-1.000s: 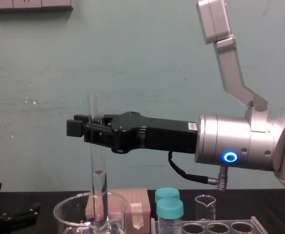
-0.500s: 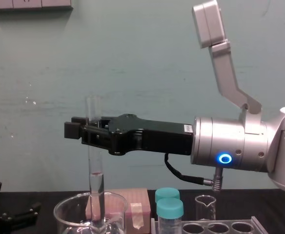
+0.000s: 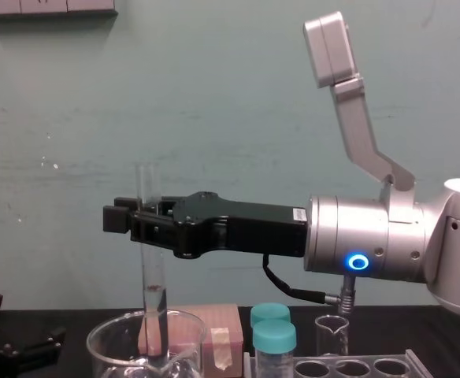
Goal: Hold the test tube with one hand and immerse one end into the beaker, then return it to the test tube rack.
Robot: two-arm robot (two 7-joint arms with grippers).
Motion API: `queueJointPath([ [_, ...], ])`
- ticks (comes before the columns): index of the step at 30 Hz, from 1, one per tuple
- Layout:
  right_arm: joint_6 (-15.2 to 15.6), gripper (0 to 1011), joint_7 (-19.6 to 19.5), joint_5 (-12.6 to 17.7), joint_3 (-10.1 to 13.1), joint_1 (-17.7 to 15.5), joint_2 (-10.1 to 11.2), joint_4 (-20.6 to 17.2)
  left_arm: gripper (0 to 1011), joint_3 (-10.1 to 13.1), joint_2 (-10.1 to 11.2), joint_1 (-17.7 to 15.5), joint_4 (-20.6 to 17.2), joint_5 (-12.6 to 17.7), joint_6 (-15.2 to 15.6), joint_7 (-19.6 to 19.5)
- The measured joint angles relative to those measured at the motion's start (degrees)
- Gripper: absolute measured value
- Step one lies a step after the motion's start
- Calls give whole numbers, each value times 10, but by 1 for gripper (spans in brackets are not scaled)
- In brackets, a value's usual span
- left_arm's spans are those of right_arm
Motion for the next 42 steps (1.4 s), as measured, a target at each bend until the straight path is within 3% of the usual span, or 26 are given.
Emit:
queueJointPath([
  [42, -3, 241, 11, -16, 4, 7, -14, 38, 1000, 0, 0, 0, 0, 0, 0, 0],
])
